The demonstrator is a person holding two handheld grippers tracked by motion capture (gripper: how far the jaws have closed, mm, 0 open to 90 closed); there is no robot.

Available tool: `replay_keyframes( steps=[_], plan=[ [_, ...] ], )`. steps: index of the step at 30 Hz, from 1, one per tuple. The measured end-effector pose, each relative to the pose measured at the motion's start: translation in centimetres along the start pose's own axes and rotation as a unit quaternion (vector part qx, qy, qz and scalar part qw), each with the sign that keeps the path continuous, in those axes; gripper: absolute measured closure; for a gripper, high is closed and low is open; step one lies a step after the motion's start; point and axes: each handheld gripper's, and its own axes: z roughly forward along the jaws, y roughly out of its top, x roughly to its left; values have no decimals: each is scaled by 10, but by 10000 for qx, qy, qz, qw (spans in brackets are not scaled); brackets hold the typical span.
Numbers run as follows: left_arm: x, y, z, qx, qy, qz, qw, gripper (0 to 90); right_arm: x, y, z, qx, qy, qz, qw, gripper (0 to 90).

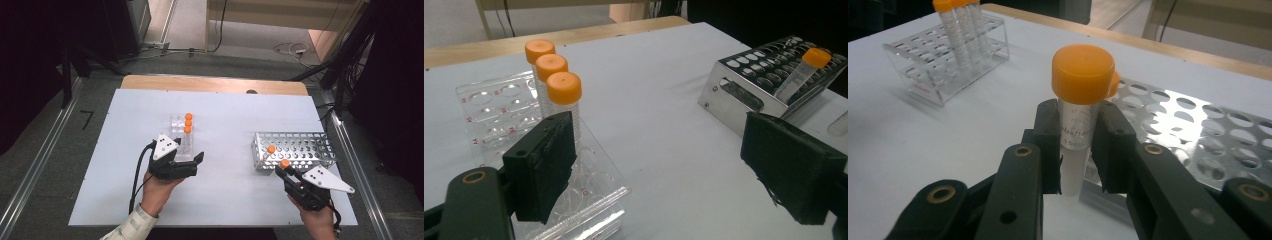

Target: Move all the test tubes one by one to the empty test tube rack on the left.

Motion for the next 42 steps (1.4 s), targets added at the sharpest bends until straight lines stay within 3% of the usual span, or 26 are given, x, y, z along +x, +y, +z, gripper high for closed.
replay_keyframes(
  steps=[17, 42],
  plan=[
    [-7, 3, -2, -35, -141, 59, 9999, 149, 38, 4, 32, 160, 554, -282, 9979, 723],
    [-23, 5, -1, -20, -476, 190, 9987, 169, 77, 20, 87, 210, 867, -556, 9945, 722]
  ],
)
